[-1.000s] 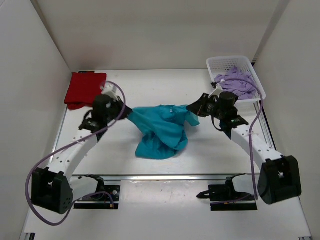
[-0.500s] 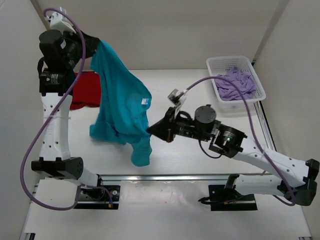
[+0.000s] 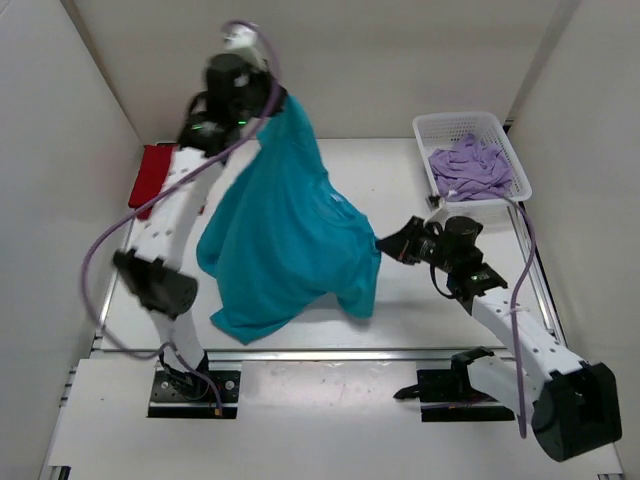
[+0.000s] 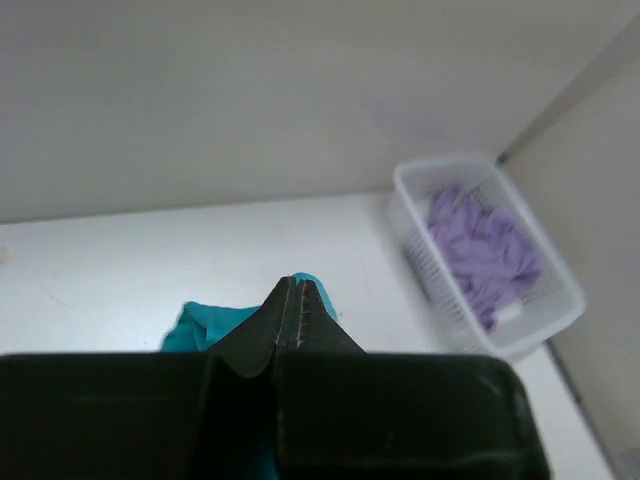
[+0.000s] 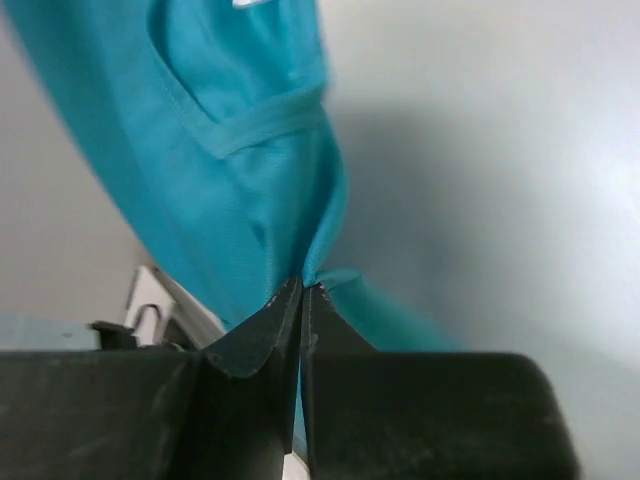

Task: Fold and stack the t-shirts
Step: Flatten out the tshirt

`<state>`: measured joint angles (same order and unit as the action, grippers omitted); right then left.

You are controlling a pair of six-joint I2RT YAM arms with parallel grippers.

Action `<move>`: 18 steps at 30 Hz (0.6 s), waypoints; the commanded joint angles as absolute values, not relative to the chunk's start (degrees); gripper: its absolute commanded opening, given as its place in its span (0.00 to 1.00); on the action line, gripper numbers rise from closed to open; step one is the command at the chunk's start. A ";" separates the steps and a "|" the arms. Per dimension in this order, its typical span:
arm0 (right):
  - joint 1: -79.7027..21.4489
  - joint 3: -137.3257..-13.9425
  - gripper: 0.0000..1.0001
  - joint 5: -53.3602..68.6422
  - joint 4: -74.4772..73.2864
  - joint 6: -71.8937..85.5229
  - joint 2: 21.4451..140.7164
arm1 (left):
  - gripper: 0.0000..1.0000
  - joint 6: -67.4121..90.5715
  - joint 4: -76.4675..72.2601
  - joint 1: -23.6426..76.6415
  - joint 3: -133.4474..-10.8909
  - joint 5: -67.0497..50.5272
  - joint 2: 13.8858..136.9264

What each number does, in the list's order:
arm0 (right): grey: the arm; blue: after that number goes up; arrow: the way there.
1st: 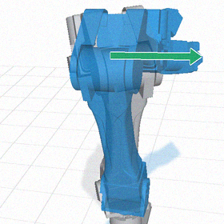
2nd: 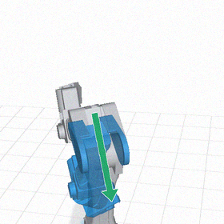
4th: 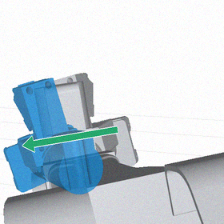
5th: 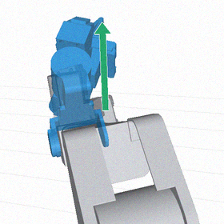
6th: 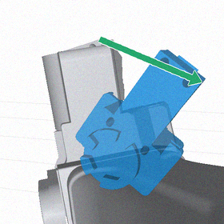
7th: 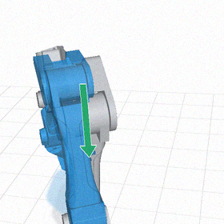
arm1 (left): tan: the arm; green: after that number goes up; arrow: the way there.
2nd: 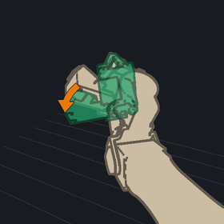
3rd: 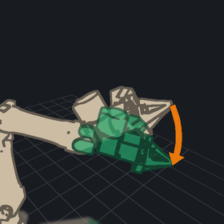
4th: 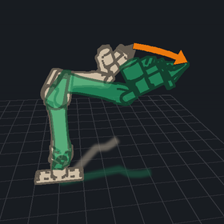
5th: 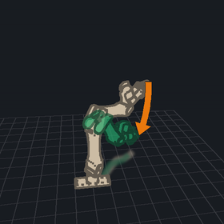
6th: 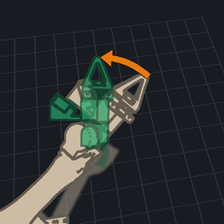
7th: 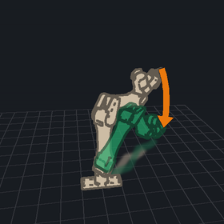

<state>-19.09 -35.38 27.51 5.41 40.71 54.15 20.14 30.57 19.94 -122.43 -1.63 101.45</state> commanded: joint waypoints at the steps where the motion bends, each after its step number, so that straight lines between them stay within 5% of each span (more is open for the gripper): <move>1: -14.17 -27.71 0.00 32.89 9.23 42.98 56.15 | 0.02 14.42 33.74 26.71 -128.44 5.26 117.98; 3: -12.23 -25.15 0.00 30.68 9.32 42.28 58.09 | 0.24 14.06 36.63 29.69 -142.49 5.37 126.94; 7: -11.34 -22.50 0.00 26.73 6.87 39.91 57.48 | 0.99 14.77 38.77 30.33 -143.38 2.03 130.89; 10: -11.95 -21.71 0.04 21.29 5.45 38.15 55.64 | 0.99 13.72 34.04 29.19 -122.40 2.37 119.33; 13: -12.04 -21.27 0.25 19.87 5.54 36.57 54.41 | 0.99 15.54 22.90 26.38 -87.38 1.42 101.85; 16: -12.74 -21.88 0.44 18.03 4.05 34.90 54.14 | 0.98 18.62 15.85 22.25 -70.44 -0.78 86.37; 18: -14.32 -21.97 0.48 16.36 2.99 34.19 53.18 | 0.74 20.38 15.29 21.19 -59.02 -1.23 80.26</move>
<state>-12.69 -21.47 20.16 2.70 36.88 54.59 17.61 25.06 22.92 -67.42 0.64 91.48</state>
